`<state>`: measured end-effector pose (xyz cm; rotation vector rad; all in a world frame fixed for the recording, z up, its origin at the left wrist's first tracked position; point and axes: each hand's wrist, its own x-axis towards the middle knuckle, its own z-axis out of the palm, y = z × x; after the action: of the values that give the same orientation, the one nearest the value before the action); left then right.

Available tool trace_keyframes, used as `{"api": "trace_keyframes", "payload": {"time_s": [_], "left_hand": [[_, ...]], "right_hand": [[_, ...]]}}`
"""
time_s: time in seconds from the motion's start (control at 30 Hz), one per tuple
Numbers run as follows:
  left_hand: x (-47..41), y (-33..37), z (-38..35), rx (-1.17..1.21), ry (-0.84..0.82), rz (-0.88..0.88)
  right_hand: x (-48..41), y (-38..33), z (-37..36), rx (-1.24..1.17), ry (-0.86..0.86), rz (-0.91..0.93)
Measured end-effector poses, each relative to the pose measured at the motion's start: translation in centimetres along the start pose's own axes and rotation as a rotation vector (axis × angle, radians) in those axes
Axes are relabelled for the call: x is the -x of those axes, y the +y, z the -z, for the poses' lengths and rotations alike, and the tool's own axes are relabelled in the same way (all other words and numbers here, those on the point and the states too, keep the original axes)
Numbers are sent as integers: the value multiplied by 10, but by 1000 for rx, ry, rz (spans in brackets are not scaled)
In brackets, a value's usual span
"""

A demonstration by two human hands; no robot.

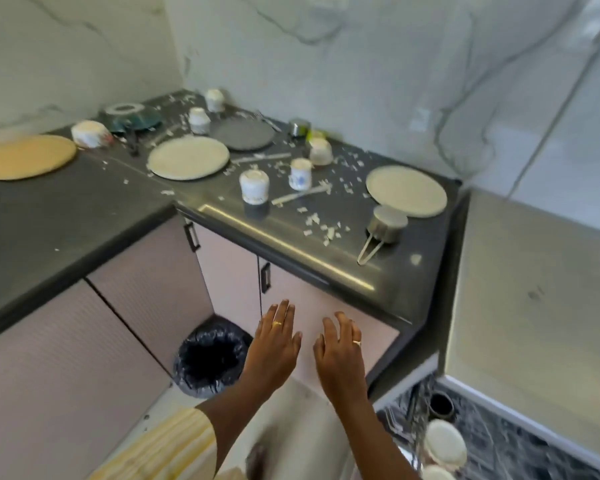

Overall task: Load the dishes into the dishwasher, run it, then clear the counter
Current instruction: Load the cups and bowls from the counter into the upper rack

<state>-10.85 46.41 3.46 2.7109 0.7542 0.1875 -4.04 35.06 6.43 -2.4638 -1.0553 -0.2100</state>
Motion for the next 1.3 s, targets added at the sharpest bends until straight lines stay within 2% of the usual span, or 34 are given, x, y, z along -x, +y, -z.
{"api": "trace_keyframes", "payload": {"time_s": [0.3,0.47,0.63,0.8,1.0,1.13,1.2,1.3], "left_hand": [[-117,-69,74,163,249,123],[-192,-118,106,168,305,171],[-249,-144,127,226,307,193],[-294,-156,146,330,306,195],[-334,-166,151,238,326,96],[-361,-171,156,315,269,156],[-375,-168,154,282,252,106],[-395,-158,149,239,174,49]], "right_hand": [[-141,-52,-12,19,65,121],[-227,-70,-25,59,97,59],[-289,-75,-49,-61,54,-124],[-327,-90,-89,-243,-100,-238],[-358,-111,-130,-438,-172,-331],[-365,-107,-140,-452,-127,-288],[-367,-99,-133,-504,-101,-273],[-371,-81,-113,-580,34,-222]]}}
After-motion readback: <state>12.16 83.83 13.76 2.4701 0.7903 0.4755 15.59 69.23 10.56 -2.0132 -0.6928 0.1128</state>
